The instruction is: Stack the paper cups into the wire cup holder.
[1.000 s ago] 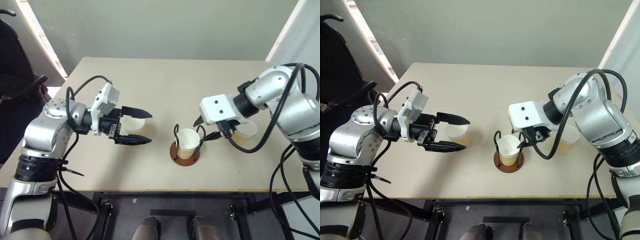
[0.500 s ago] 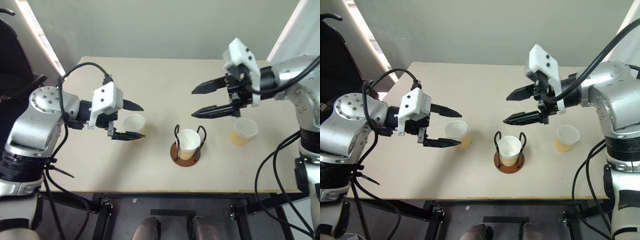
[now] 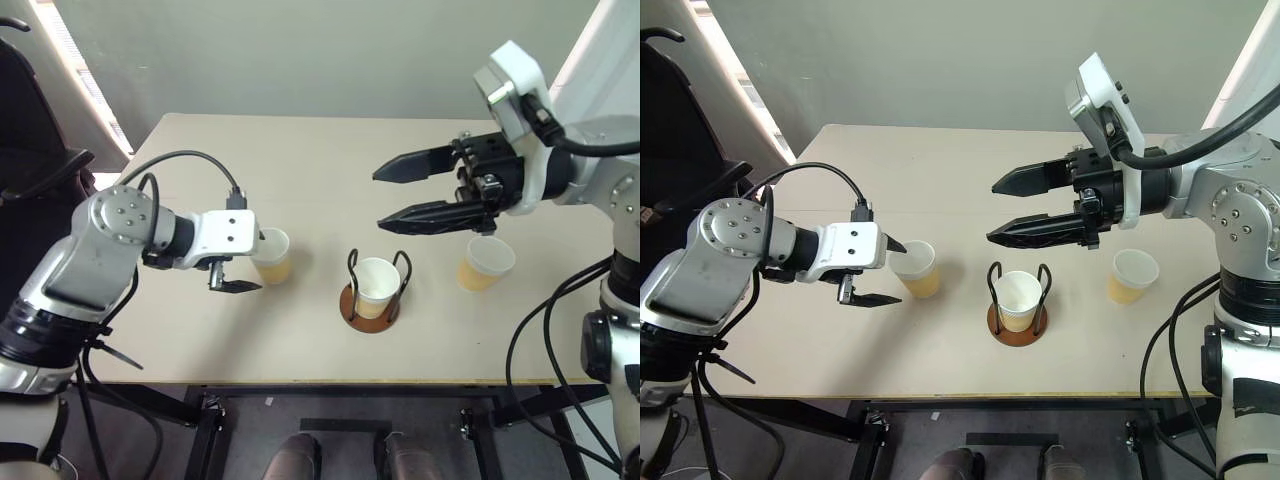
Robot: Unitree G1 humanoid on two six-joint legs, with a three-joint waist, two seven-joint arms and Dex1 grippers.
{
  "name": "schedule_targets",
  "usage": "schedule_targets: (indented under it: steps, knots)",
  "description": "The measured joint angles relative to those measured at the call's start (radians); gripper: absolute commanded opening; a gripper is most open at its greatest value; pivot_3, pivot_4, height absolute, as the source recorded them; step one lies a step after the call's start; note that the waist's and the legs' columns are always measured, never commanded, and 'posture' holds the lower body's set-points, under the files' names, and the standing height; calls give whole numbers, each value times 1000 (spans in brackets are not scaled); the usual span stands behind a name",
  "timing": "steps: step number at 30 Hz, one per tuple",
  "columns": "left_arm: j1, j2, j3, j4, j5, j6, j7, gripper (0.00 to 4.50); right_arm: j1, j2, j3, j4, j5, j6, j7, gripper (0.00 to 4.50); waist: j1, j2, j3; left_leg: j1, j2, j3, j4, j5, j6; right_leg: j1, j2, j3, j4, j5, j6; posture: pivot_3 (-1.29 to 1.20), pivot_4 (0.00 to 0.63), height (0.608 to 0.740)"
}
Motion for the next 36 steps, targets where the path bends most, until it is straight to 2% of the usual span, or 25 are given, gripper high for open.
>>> schedule_targets:
  steps: [15,18,23,28,29,36]
  knots:
    - [-65,-135,-59,178,106,-111,-3,4500,43,-33,14,-6,45,-33,-51,3646,0,0,0,0,0,0,0,0,0,0,0,0,0,1,1,0,150,740]
    - [-80,-148,-73,230,137,-151,-3,3940,63,-36,15,-7,44,-70,-54,3692,1,0,0,0,0,0,1,0,0,0,0,0,1,1,1,0,150,740]
    - [-85,-164,-83,294,165,-203,-5,2184,97,-58,16,-7,43,-140,-39,3692,1,0,0,-1,0,0,2,-1,0,0,0,0,1,1,2,0,150,740]
    - [-114,-175,-82,338,163,-239,-29,201,144,-128,22,0,40,-209,32,3692,4,0,0,-2,0,0,2,-1,1,0,0,0,0,2,3,0,150,740]
    - [-121,-178,-82,345,162,-244,-33,21,149,-145,28,2,36,-218,48,3692,4,0,0,-2,0,0,2,-1,1,0,0,0,0,2,3,0,150,740]
    - [-146,-198,-75,348,135,-248,-77,21,159,-187,42,21,13,-289,114,3692,2,0,0,-2,0,0,2,-1,1,0,0,0,0,3,4,0,150,740]
